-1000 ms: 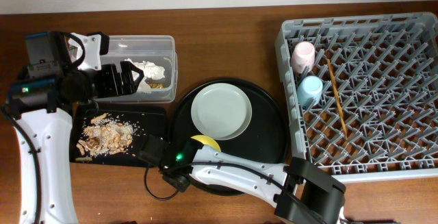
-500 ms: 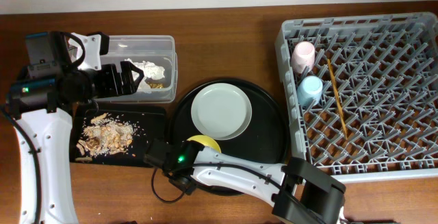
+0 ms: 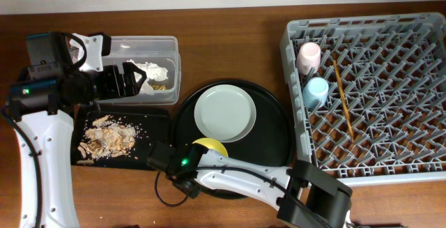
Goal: Sort waste into correct bins and load items into the dishwasher rack
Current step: 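Grasp the yellow bowl's rim with the right gripper and lift, then carry the yellow bowl over the right side of the rack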
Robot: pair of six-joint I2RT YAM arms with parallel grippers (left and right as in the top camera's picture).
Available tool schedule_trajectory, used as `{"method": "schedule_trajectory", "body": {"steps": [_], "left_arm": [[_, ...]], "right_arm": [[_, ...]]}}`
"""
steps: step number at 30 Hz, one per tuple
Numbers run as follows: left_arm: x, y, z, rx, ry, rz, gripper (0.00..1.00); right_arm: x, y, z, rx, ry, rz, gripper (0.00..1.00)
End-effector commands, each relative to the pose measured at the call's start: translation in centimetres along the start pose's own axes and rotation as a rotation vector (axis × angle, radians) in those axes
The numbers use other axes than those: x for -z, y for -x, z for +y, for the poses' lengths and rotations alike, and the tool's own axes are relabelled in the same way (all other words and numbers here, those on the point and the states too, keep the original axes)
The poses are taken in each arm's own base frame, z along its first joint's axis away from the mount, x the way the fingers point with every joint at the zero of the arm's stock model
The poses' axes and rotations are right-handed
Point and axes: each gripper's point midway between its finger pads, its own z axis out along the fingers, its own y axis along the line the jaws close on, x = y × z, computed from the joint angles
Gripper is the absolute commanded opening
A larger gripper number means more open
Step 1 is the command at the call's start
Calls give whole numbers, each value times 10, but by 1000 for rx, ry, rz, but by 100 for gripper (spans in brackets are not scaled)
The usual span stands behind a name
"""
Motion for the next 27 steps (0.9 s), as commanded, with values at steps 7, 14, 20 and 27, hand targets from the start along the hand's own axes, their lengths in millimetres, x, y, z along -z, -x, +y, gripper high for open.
{"method": "schedule_trajectory", "body": {"steps": [7,14,20,27], "left_arm": [[7,6,-2,-17,4,-26,99],[8,6,-2,-17,4,-26,99],[7,6,-2,-17,4,-26,99],[7,6,-2,-17,4,-26,99]], "right_arm": [[71,18,-21,-66,6,-79,4],[183,10,-129,-333,-11,-312,4],[232,-21,-203,-382,134,-479,4],[257,-71,-288,-489,292,-684,4]]}}
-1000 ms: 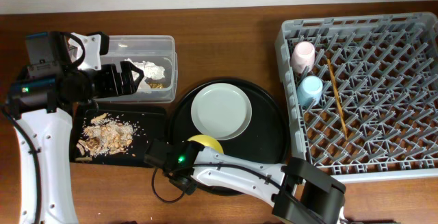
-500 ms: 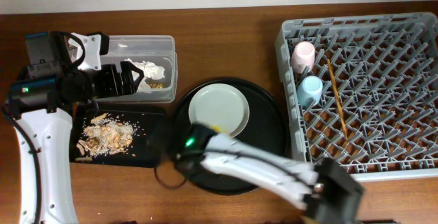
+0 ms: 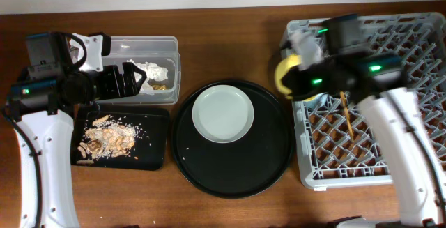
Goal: Sort waste into correct bins and load items into the dishwasher rack
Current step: 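Carry the yellow bowl over the right side of the rack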
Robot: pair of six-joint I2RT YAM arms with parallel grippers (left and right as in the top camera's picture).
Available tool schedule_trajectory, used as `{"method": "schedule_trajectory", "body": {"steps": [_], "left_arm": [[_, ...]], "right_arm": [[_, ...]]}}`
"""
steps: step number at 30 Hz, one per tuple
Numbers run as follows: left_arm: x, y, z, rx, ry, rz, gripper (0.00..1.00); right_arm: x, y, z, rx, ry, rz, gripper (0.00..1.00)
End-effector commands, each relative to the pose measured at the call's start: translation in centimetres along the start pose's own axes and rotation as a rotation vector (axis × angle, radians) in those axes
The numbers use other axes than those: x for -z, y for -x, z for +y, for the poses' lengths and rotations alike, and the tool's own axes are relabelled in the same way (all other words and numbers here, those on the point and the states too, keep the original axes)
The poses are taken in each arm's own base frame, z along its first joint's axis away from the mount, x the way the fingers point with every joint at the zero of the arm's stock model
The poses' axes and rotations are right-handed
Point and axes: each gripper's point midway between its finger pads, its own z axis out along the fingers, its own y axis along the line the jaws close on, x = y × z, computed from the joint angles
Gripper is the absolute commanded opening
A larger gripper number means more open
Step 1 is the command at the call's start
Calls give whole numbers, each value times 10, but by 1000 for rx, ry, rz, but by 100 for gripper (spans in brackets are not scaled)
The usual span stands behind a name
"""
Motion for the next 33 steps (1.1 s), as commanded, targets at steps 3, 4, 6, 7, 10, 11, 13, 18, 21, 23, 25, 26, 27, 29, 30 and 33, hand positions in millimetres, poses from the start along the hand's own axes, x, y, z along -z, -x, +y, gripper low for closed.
{"method": "schedule_trajectory", "body": {"steps": [3,4,6,7,10,11,13,18,21,23,25,26,27,29,30,33], "left_arm": [[7,6,-2,-17,4,-26,99],[7,6,-2,-17,4,-26,99],[7,6,-2,-17,4,-26,99],[7,6,-2,-17,4,-26,99],[7,6,-2,-17,4,-26,99],[7,6,-2,-17,4,-26,99],[8,6,-2,-17,4,-26,99],[7,6,-2,-17,4,-26,99],[8,6,-2,-17,4,-26,99],[8,6,-2,-17,4,-26,99],[8,6,-2,-17,4,-26,99],[8,6,-2,-17,4,-26,99],[7,6,-2,-17,4,-26,99],[7,6,-2,-17,4,-26,99],[8,6,-2,-17,4,-26,99],[8,6,-2,-17,4,-26,99]], "right_arm": [[47,19,-40,-39,245,-217,4],[51,19,-49,-55,255,-238,4],[60,18,-64,-68,278,-280,4],[64,17,-74,-76,296,-306,4],[70,14,-102,-137,345,-363,4],[67,12,-113,-168,354,-369,4],[60,8,-130,-216,365,-365,4],[26,-2,-162,-248,438,-357,4],[17,-1,-169,-264,474,-372,4],[12,-2,-174,-261,469,-371,4],[10,-3,-177,-256,457,-366,4],[8,-5,-180,-253,441,-356,4],[6,-7,-182,-251,421,-343,4],[4,-9,-185,-248,404,-331,4],[3,-10,-186,-248,395,-324,4],[1,-12,-189,-246,377,-311,4]]}}
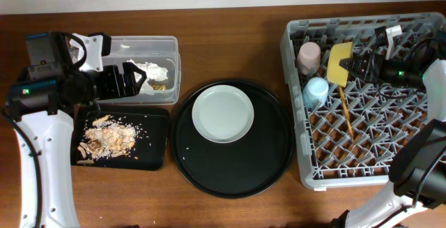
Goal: Sort waste into correct bins and load items into the dishwasher rack
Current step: 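Carry the yellow bowl over the right side of the rack, then lower the yellow bowl into the rack and open the right gripper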
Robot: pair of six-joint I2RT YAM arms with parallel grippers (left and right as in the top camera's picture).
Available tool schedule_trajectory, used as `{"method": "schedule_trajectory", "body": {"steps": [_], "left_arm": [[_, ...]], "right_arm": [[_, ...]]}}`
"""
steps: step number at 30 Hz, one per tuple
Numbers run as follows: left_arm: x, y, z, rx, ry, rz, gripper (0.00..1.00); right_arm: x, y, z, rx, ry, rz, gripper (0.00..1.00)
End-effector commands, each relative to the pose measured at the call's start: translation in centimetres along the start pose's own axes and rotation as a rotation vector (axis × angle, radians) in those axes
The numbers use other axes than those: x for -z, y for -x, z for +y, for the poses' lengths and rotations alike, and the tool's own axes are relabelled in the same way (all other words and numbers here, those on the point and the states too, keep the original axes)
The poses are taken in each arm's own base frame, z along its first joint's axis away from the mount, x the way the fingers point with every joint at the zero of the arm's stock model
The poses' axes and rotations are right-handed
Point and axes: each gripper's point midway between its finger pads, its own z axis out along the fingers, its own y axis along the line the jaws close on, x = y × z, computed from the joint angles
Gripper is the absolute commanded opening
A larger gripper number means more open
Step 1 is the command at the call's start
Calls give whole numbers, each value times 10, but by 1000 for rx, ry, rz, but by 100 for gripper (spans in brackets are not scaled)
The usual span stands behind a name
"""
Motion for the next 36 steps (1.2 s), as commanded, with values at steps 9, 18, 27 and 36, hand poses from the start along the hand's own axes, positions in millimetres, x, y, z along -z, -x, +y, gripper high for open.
{"method": "schedule_trajectory", "body": {"steps": [9,18,27,36], "left_arm": [[7,6,-2,-17,4,-26,99],[8,6,-2,-17,4,-26,99],[7,6,-2,-17,4,-26,99],[7,6,-2,-17,4,-26,99]], "right_arm": [[2,3,-7,41,-31,3,4],[-3,-6,-16,-9,-23,22,4],[-1,-14,-38,-125,-25,18,4],[57,-4,-48,-318,21,-162,4]]}}
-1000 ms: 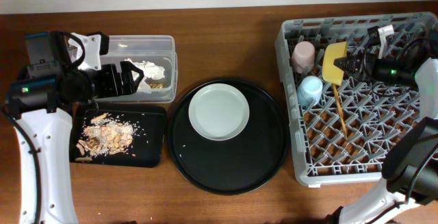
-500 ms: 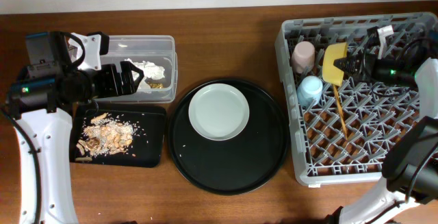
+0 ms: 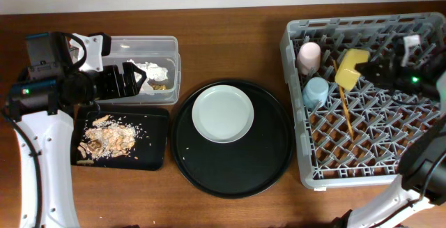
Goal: Sort waste into correct bins and load items into the dishwasher rack
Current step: 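Lower the yellow bowl into the rack and open the right gripper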
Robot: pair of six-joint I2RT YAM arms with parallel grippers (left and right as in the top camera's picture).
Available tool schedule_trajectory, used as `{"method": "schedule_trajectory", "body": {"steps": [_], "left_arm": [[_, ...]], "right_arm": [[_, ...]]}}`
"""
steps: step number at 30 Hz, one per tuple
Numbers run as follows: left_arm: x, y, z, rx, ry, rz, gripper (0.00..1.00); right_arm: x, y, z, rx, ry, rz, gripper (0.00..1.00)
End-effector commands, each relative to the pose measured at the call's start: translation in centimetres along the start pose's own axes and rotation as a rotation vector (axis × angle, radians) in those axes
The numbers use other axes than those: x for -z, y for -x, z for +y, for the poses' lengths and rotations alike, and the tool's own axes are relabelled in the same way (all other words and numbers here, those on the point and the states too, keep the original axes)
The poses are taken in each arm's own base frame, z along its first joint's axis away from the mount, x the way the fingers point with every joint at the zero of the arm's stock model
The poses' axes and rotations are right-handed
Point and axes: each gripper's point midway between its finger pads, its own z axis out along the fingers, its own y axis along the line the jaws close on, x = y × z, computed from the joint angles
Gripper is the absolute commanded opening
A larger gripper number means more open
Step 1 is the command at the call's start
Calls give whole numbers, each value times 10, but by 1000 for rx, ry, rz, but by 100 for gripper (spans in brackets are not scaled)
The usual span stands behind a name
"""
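Note:
A yellow cup [image 3: 350, 66] lies tilted in the upper part of the grey dishwasher rack [image 3: 296, 137]. My right gripper [image 3: 375, 70] reaches in from the right edge and looks shut on its right side. A pink cup [image 3: 308, 56], a light blue cup [image 3: 315, 90] and a wooden chopstick [image 3: 344, 109] also sit in the rack. A pale green plate [image 3: 223, 114] rests on the round black tray [image 3: 233, 179]. My left gripper [image 3: 134, 81] hovers open over the clear plastic bin [image 3: 150, 45], next to crumpled white paper [image 3: 151, 67].
A black rectangular tray [image 3: 155, 157] with food scraps [image 3: 106, 139] lies at the front left, below the clear bin. The rack fills the right side of the wooden table [image 3: 230, 47]. The left arm's white link runs down the left edge.
The right gripper has shifted a little right and down within the rack. The yellow cup went with it and now lies more tilted. The left arm has not moved.
At first the right arm reached across the front to the yellow cup on the black tray. Then it held the cup at the rack's left edge, beside the pink cup. Later the cup was inside the rack's upper rows, where it now sits tilted.

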Motion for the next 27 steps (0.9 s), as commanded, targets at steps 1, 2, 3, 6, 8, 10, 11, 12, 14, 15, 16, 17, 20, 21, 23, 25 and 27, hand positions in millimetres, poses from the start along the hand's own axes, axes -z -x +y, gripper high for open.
{"method": "schedule_trajectory", "body": {"steps": [1,2,3,6,8,10,11,12,14,15,16,17,20,21,23,25,27], "left_arm": [[7,6,-2,-17,4,-26,99],[7,6,-2,-17,4,-26,99],[7,6,-2,-17,4,-26,99],[7,6,-2,-17,4,-26,99],[7,6,-2,-17,4,-26,99],[7,6,-2,-17,4,-26,99],[7,6,-2,-17,4,-26,99],[8,6,-2,-18,4,-27,99],[8,6,-2,-17,4,-27,99],[8,6,-2,-17,4,-27,99],[7,6,-2,-17,4,-26,99],[7,6,-2,-17,4,-26,99],[7,6,-2,-17,4,-26,99],[7,6,-2,-17,4,-26,99],[7,6,-2,-17,4,-26,99],[7,6,-2,-17,4,-26,99],[8,6,-2,-17,4,-27,99]], "right_arm": [[26,5,-9,-94,17,-72,4],[30,4,-11,-108,15,-78,4],[37,3,-13,-133,11,-88,4],[50,0,-16,-188,6,-108,9],[56,-2,-16,-222,6,-115,11],[57,-5,-16,-247,7,-112,19],[57,-6,-16,-253,3,-107,21],[57,-8,-17,-258,-5,-101,21],[57,-11,-20,-267,-25,-84,22],[57,-13,-21,-269,-32,-78,22],[57,-15,-21,-280,-36,-72,22],[56,-17,-21,-292,-42,-62,25],[56,-22,-18,-332,-38,-46,26],[56,-23,-17,-337,-37,-45,26],[56,-24,-18,-335,-44,-41,26],[56,-23,-26,-311,-79,-35,29],[57,-20,-37,-322,-122,-41,31]]}}
